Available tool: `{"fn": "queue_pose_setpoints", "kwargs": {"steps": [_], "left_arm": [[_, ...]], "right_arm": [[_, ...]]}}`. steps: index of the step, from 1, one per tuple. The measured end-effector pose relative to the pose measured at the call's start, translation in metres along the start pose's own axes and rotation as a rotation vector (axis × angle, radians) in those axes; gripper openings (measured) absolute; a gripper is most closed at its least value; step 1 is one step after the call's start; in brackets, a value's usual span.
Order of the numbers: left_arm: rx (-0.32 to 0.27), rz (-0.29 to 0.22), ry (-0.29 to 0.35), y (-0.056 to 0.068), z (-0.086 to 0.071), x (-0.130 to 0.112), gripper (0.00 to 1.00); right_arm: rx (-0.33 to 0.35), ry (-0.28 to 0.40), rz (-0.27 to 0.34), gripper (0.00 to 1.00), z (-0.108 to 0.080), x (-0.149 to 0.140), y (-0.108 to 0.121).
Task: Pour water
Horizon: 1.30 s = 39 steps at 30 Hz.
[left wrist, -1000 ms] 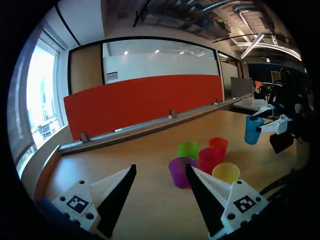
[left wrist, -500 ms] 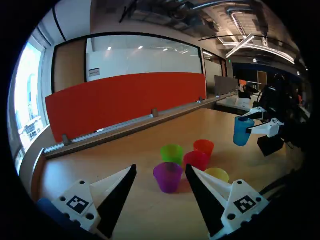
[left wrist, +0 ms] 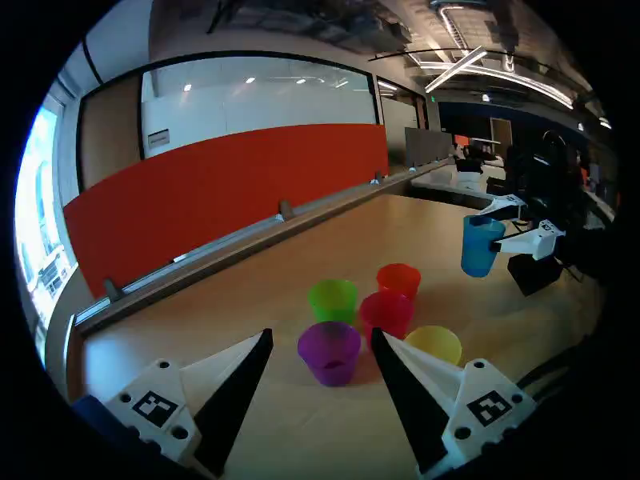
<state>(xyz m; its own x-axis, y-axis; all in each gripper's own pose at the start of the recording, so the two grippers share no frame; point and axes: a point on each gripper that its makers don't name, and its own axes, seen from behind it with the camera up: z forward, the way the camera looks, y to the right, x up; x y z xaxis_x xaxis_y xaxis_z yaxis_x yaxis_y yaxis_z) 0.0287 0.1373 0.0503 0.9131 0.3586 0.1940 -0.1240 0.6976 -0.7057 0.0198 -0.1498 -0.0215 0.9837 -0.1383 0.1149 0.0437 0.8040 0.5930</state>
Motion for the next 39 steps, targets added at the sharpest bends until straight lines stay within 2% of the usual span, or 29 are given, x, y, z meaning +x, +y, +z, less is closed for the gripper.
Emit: {"fn": "queue_pose_setpoints", "kwargs": {"steps": [8, 14, 20, 26, 30, 39], "left_arm": [[-0.034, 0.039, -0.062, -0.006, 0.017, 0.0, 0.91], [-0.086, 0.065, -0.1, -0.003, 0.03, 0.003, 0.91], [-0.107, 0.096, -0.139, -0.007, 0.049, 0.004, 0.91], [-0.143, 0.096, -0.177, -0.012, 0.069, 0.007, 0.91], [-0.178, 0.092, -0.195, -0.011, 0.081, 0.009, 0.91], [-0.25, 0.118, -0.248, -0.006, 0.105, 0.007, 0.91]], "right_arm": [[0.002, -0.002, -0.01, 0.92, 0.001, -0.002, -0.003], [0.0, -0.004, -0.019, 0.92, 0.0, -0.003, -0.003], [0.004, -0.006, -0.019, 0.92, 0.0, -0.006, -0.004], [0.007, -0.017, -0.027, 0.92, 0.0, -0.011, -0.005], [0.008, -0.019, -0.022, 0.92, -0.001, -0.012, -0.006], [0.019, -0.029, -0.02, 0.92, 0.0, -0.018, -0.01]]}}
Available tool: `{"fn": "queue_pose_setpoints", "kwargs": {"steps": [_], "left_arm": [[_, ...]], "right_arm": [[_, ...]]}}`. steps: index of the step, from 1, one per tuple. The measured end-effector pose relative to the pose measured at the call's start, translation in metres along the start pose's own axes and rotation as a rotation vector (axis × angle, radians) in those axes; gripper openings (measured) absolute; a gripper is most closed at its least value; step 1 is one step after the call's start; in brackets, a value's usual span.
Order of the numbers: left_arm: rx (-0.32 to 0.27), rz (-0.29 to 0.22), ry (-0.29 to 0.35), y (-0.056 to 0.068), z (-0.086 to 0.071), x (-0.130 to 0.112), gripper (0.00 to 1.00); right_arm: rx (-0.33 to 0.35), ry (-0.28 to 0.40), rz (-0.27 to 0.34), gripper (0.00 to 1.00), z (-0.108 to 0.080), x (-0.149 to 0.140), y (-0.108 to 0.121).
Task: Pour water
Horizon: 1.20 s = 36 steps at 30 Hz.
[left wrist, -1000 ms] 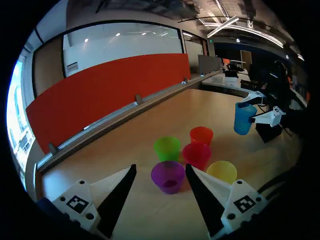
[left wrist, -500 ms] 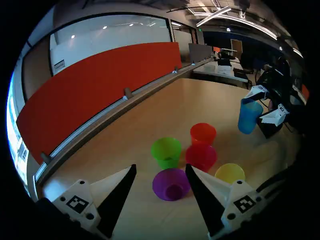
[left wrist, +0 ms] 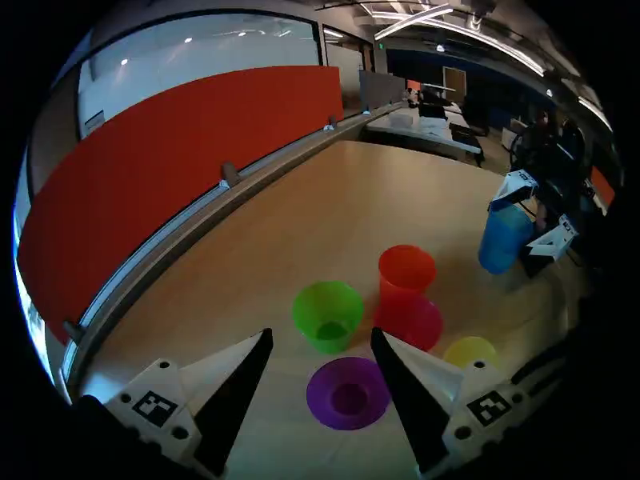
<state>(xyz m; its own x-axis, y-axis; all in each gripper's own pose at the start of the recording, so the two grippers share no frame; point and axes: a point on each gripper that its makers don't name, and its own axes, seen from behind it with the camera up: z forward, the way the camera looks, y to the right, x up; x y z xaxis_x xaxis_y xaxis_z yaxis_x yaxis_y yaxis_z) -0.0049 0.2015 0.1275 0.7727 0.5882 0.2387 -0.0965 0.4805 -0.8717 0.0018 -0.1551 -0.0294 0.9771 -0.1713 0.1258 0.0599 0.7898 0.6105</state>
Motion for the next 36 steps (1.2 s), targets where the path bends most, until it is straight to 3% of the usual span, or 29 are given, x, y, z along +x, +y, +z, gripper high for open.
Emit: {"fn": "queue_pose_setpoints", "kwargs": {"steps": [15, 24, 36], "left_arm": [[-0.071, 0.077, -0.098, 0.005, 0.039, 0.008, 0.91], [-0.106, 0.11, -0.14, 0.012, 0.052, 0.004, 0.91], [-0.097, 0.126, -0.184, 0.01, 0.064, -0.001, 0.91]], "right_arm": [[0.01, -0.012, 0.007, 0.92, 0.001, -0.01, 0.002], [0.011, -0.013, 0.005, 0.92, 0.0, -0.011, 0.004], [0.017, -0.016, -0.003, 0.92, 0.0, -0.01, 0.003]]}}
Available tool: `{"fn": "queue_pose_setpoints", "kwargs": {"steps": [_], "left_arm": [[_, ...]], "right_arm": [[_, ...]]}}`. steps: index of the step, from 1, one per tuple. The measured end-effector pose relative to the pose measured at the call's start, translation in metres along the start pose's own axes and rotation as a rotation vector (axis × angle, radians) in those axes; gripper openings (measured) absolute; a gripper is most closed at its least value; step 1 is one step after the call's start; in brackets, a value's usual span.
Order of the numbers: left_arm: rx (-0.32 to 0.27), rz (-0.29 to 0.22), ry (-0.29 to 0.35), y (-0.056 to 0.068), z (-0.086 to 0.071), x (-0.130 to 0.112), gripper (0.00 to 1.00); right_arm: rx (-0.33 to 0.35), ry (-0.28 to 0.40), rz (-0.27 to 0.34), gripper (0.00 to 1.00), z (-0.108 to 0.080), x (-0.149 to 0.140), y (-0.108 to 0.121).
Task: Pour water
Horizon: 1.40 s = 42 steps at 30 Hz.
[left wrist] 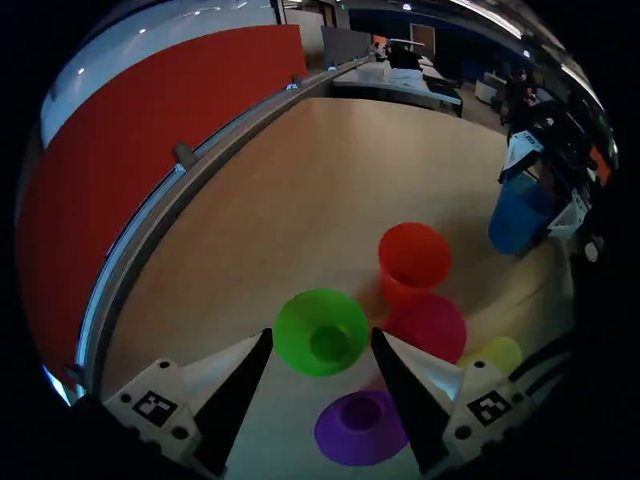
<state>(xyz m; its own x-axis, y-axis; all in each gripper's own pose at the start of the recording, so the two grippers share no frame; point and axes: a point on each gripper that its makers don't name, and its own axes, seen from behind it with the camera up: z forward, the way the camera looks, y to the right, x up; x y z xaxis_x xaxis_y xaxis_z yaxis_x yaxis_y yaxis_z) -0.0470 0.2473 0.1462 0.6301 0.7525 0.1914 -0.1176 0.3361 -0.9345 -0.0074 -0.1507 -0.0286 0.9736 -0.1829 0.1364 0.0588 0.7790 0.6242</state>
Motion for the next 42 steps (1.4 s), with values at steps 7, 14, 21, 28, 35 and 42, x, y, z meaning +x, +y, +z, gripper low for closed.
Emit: {"fn": "queue_pose_setpoints", "kwargs": {"steps": [7, 14, 21, 28, 35, 42], "left_arm": [[-0.009, -0.019, -0.019, 0.0, 0.004, -0.007, 0.91], [-0.006, -0.032, -0.023, -0.004, 0.008, -0.007, 0.91], [-0.003, -0.025, -0.031, -0.006, 0.012, -0.007, 0.91], [-0.002, -0.014, -0.036, -0.008, 0.016, -0.007, 0.91], [-0.006, -0.011, -0.032, -0.008, 0.021, -0.005, 0.91], [-0.014, -0.004, -0.029, -0.007, 0.028, -0.005, 0.91]], "right_arm": [[0.004, -0.003, -0.002, 0.92, 0.001, 0.0, 0.001], [0.009, -0.006, -0.004, 0.92, 0.002, -0.002, 0.001], [0.015, -0.013, -0.006, 0.92, 0.002, -0.005, 0.0], [0.017, -0.018, -0.008, 0.92, 0.002, -0.006, 0.0], [0.019, -0.024, -0.009, 0.92, 0.003, -0.008, 0.001], [0.022, -0.028, -0.011, 0.92, 0.004, -0.009, 0.0]]}}
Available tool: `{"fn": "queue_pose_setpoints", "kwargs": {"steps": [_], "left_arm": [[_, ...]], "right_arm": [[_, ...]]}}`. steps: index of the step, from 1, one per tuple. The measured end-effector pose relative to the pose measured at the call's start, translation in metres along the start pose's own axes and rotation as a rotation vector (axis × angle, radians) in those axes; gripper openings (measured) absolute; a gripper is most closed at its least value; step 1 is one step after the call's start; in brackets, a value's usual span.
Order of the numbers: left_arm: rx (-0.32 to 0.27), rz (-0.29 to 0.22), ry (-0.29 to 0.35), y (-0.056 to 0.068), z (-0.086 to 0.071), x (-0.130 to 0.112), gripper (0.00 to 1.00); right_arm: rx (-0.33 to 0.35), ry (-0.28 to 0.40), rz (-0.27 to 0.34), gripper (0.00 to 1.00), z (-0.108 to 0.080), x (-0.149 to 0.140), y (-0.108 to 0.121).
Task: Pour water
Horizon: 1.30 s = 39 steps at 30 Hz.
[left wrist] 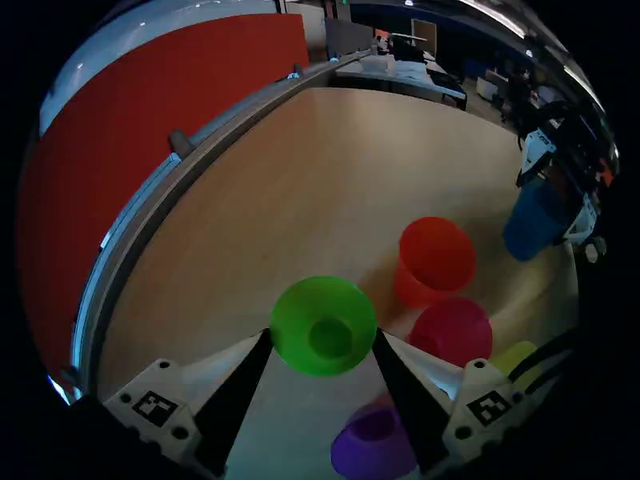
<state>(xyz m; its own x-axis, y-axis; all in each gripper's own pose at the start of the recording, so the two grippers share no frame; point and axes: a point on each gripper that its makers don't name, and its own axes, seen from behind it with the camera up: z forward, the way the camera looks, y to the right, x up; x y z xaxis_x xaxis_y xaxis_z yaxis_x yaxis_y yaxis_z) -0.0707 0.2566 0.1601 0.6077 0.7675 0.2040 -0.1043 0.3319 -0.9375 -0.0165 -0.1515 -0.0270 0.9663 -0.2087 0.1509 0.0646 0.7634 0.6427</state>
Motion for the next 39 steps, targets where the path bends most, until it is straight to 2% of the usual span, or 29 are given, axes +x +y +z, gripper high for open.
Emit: {"fn": "queue_pose_setpoints", "kwargs": {"steps": [14, 20, 23, 32, 39], "left_arm": [[0.004, -0.009, 0.025, -0.003, 0.008, 0.005, 0.91], [-0.001, -0.034, 0.05, -0.005, 0.009, 0.008, 0.89], [0.016, -0.033, 0.071, -0.008, 0.008, 0.011, 0.88], [0.05, -0.06, 0.126, -0.016, -0.007, 0.018, 0.88], [0.067, -0.064, 0.154, -0.014, -0.026, 0.018, 0.88]], "right_arm": [[0.002, -0.004, 0.0, 0.92, 0.002, -0.001, -0.001], [0.001, -0.005, 0.001, 0.92, 0.003, -0.002, -0.001], [0.0, -0.005, 0.002, 0.92, 0.003, -0.002, 0.0], [0.0, -0.002, 0.001, 0.92, 0.004, 0.0, -0.002], [-0.001, -0.002, -0.003, 0.92, 0.004, 0.003, -0.003]]}}
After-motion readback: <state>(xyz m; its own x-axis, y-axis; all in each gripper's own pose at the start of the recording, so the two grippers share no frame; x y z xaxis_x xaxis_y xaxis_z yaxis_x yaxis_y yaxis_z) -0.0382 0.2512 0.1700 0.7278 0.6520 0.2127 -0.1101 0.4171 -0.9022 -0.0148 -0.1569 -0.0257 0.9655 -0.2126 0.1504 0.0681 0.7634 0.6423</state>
